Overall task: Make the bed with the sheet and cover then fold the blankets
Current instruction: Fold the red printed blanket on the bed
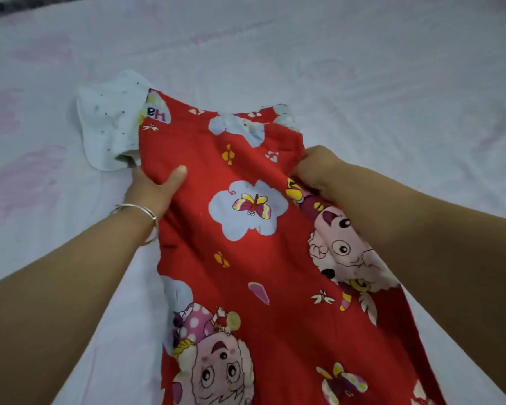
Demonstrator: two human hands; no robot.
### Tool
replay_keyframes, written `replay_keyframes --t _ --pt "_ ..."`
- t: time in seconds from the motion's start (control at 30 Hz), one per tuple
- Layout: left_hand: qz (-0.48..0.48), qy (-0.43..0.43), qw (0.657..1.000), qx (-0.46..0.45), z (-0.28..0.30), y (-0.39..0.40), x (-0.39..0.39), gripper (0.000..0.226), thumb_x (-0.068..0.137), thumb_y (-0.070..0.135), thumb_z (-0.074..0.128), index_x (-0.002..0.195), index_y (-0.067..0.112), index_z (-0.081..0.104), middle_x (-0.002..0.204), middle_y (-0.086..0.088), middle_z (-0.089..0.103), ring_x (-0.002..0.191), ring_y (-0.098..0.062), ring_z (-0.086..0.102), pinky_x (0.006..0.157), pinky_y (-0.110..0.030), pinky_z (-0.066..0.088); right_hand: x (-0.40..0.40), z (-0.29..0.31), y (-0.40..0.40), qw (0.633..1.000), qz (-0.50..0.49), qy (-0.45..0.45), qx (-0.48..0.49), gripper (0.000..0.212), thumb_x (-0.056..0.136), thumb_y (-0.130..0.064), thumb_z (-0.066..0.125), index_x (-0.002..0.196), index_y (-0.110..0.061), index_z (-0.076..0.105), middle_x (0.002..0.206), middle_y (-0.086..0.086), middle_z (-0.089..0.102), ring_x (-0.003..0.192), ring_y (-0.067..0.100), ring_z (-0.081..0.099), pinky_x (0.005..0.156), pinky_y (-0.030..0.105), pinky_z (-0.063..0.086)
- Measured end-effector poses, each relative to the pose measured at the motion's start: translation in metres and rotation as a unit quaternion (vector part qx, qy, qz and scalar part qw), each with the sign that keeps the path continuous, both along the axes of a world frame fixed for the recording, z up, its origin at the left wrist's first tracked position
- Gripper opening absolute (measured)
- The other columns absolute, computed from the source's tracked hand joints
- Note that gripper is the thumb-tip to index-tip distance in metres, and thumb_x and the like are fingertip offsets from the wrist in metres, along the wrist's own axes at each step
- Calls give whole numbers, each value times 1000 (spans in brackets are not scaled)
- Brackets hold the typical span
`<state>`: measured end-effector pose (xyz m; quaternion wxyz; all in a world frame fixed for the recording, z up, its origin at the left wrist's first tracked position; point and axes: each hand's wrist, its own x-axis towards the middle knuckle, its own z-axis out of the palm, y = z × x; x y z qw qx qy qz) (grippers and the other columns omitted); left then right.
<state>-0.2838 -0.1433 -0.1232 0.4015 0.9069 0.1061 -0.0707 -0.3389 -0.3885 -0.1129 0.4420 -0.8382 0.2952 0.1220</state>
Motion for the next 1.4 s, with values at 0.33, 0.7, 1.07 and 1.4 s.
replay_keyframes --t 0.33,0.7,1.07,1.4 --pt "5 -31 984 178 -2 -14 23 60 96 36 45 138 -4 35 140 -28 43 129 -43 41 107 -41 32 27 -3 -24 965 60 -7 -256 42 89 -4 43 130 -5 53 136 15 50 127 33 47 109 36 38" --pt "115 104 975 -159 11 -24 51 42 75 26 74 109 6 60 103 -13 70 87 -26 69 78 -40 57 25 -3 -16 990 -111 24 83 34 84 -12 69 115 -1 58 95 11 58 86 20 51 84 31 47" --pt "-125 44 891 -434 17 27 28 67 38 3 82 103 18 73 102 3 74 101 -13 69 86 -27 57 0 17 -44 871 -208 -255 366 47 78 23 43 69 -17 66 50 -8 68 52 9 65 59 22 55" --pt "-331 -1 936 121 32 25 -52 57 74 -22 42 70 28 68 140 -14 47 141 -23 27 108 -17 22 -67 38 -40 989 -22 31 -141 26 91 -6 47 107 0 66 123 22 61 117 35 56 75 26 47"
